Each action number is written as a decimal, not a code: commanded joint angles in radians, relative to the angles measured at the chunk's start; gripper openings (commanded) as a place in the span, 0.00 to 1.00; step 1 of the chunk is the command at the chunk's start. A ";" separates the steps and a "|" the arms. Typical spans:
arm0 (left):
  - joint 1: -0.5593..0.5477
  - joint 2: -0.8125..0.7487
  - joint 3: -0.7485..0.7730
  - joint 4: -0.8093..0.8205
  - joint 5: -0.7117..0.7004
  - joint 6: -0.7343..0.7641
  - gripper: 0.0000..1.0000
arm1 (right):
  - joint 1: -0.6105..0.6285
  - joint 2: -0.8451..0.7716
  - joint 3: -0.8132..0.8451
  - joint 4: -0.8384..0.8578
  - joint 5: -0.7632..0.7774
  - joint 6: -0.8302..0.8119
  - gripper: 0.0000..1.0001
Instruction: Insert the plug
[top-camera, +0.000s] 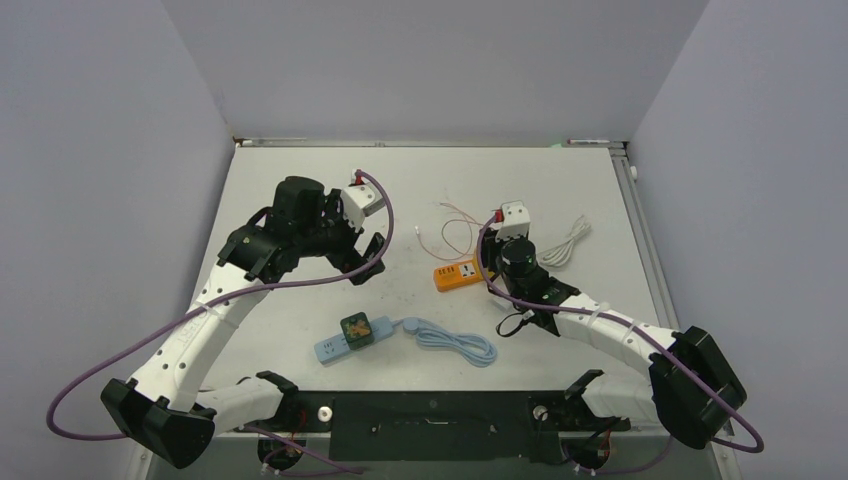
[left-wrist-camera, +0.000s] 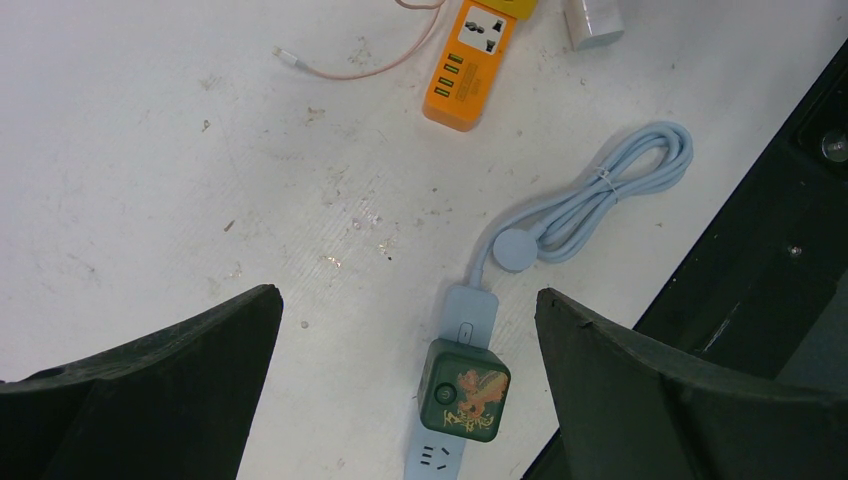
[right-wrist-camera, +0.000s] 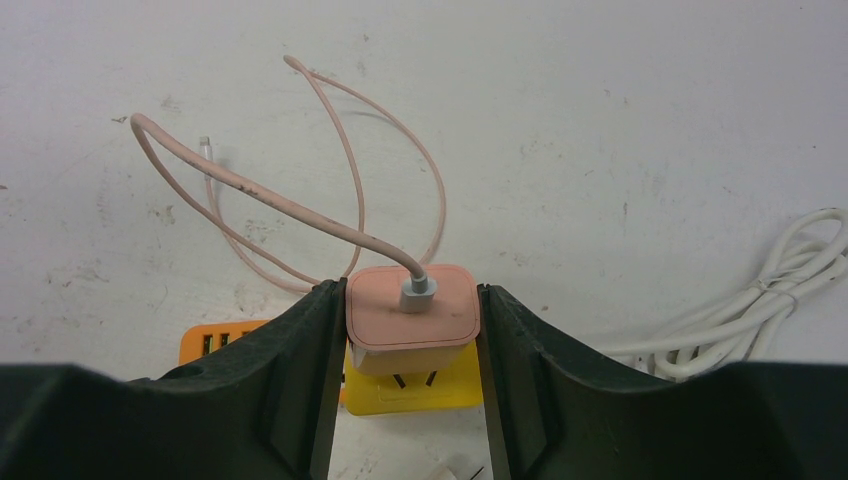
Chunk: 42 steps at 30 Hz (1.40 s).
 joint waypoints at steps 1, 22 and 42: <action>0.010 -0.008 0.010 0.013 0.014 -0.014 0.97 | 0.015 -0.005 -0.019 -0.014 0.031 0.012 0.05; 0.011 -0.013 -0.002 0.018 0.019 -0.020 0.97 | 0.014 -0.019 0.018 0.001 0.035 -0.008 0.05; 0.019 -0.014 -0.006 0.015 0.026 -0.020 0.97 | -0.008 -0.011 0.032 0.036 0.042 -0.070 0.05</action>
